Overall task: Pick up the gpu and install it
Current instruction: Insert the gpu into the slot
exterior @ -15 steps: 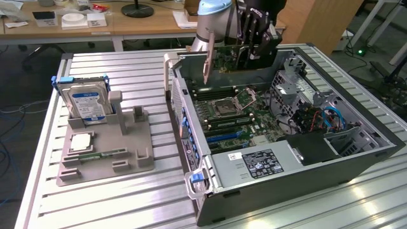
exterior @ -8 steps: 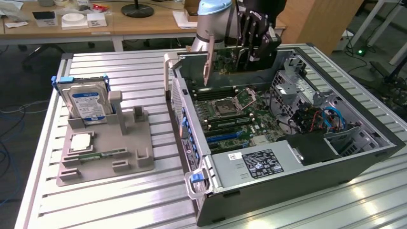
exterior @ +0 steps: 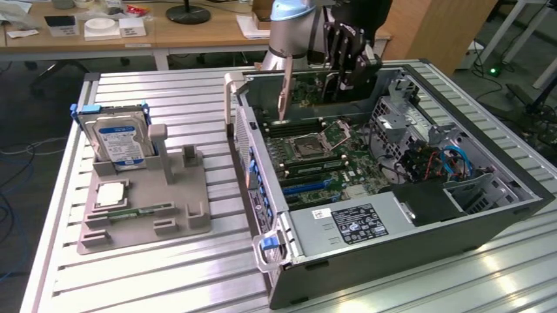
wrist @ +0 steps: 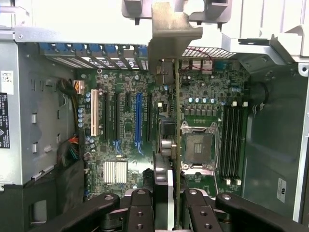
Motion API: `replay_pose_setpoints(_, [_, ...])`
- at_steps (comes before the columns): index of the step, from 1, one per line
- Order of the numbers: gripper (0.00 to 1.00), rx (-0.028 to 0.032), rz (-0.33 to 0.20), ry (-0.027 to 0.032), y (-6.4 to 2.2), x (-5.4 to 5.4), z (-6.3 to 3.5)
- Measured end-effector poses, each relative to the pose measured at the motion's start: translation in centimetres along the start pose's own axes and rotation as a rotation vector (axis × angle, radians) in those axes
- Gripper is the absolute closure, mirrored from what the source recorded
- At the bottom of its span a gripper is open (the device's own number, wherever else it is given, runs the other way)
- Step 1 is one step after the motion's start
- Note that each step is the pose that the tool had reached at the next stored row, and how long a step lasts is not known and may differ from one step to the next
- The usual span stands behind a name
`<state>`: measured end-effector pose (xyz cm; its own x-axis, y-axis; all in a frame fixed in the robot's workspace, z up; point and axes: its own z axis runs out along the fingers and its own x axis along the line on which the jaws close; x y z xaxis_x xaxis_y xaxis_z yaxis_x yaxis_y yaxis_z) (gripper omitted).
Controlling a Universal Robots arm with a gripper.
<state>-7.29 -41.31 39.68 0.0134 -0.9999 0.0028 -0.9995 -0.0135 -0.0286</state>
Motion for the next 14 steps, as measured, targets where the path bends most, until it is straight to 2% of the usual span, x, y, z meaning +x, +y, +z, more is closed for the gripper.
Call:
replay_pose_setpoints(11, [0.72, 0.0019, 0.004, 0.0002, 0.04, 0.0, 1.24])
replay_pose_setpoints(14, [0.72, 0.0045, 0.011, 0.0030, 0.05, 0.0, 1.42])
